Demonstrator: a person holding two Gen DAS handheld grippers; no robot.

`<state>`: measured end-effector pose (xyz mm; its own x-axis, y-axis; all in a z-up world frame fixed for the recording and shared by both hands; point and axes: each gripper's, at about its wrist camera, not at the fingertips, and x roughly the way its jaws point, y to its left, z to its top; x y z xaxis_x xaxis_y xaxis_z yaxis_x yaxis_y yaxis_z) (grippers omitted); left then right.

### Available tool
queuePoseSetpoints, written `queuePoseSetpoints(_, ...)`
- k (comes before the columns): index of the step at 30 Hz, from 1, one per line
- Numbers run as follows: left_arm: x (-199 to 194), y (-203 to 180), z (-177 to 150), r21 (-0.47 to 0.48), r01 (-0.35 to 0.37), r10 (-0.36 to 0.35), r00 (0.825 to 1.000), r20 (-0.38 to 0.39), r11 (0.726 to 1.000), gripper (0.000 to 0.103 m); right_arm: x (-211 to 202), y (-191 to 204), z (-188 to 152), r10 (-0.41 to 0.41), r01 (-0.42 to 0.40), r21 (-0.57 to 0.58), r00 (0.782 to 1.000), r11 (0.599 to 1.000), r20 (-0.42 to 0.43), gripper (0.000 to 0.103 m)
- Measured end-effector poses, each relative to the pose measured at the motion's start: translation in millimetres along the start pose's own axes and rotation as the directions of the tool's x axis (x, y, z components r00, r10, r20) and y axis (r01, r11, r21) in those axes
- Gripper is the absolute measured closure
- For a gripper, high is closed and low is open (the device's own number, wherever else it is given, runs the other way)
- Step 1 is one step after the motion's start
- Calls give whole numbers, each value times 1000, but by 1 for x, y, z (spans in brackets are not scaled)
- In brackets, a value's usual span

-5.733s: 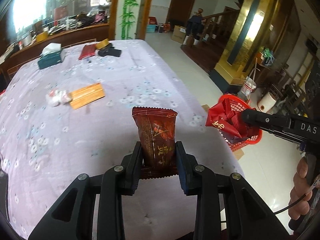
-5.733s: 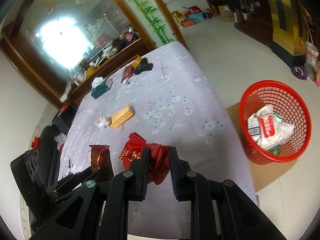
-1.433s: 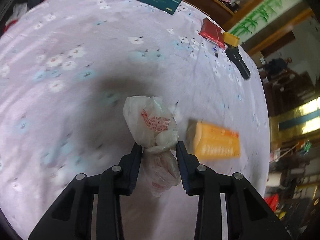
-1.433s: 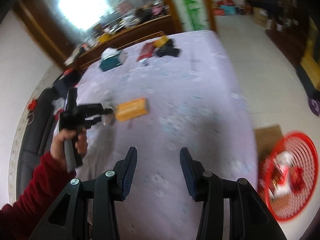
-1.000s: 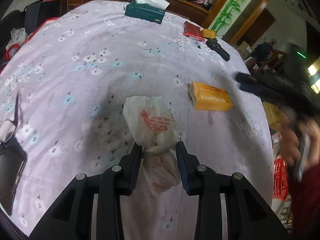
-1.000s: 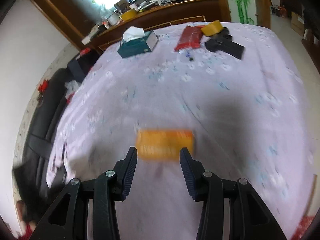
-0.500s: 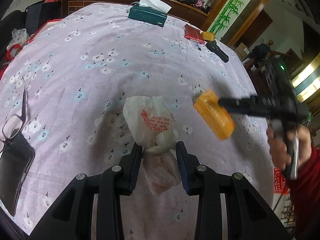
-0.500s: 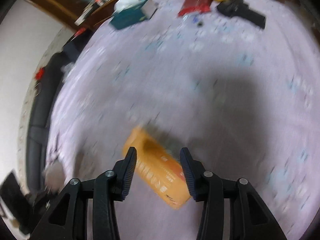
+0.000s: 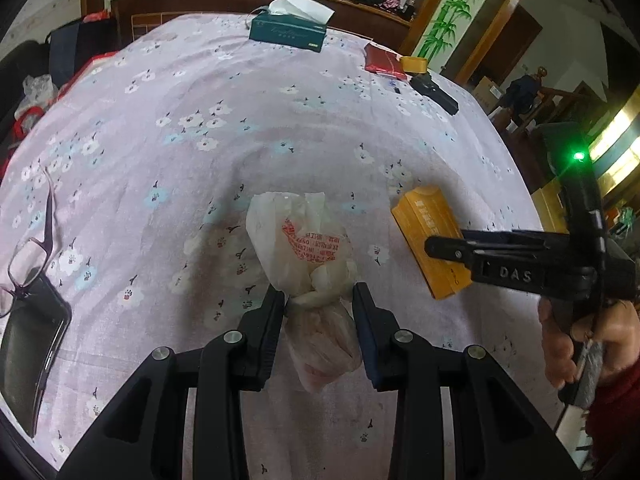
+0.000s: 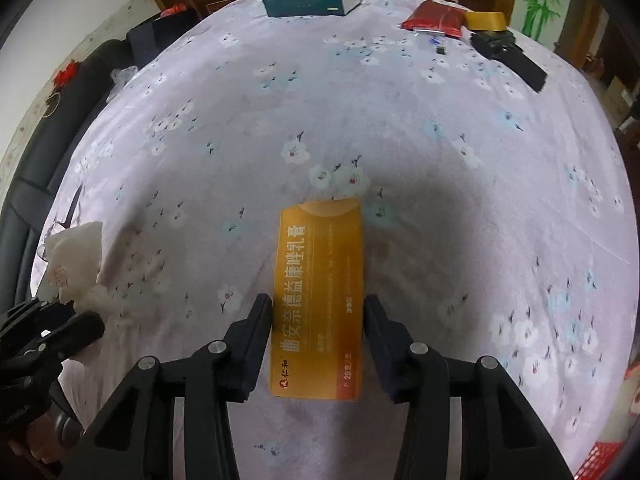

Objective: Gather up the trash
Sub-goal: 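Grasp the orange medicine box with the right tool while the left tool holds the bag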

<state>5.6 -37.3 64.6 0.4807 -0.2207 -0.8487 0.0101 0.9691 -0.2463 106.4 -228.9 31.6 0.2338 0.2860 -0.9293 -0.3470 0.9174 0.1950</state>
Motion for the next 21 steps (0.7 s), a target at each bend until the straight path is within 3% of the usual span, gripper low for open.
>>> queuePoseSetpoints(12,-21,-47,-22,100,3,-8,999,50,995,70,-80,-1,-86,30,-57,190,990,980,140,54)
queuePoseSetpoints(21,-44,-89,-51,195,9,-22,998,66,981,69,-128,-13,-156,-5,-61,317,979,946,204,54)
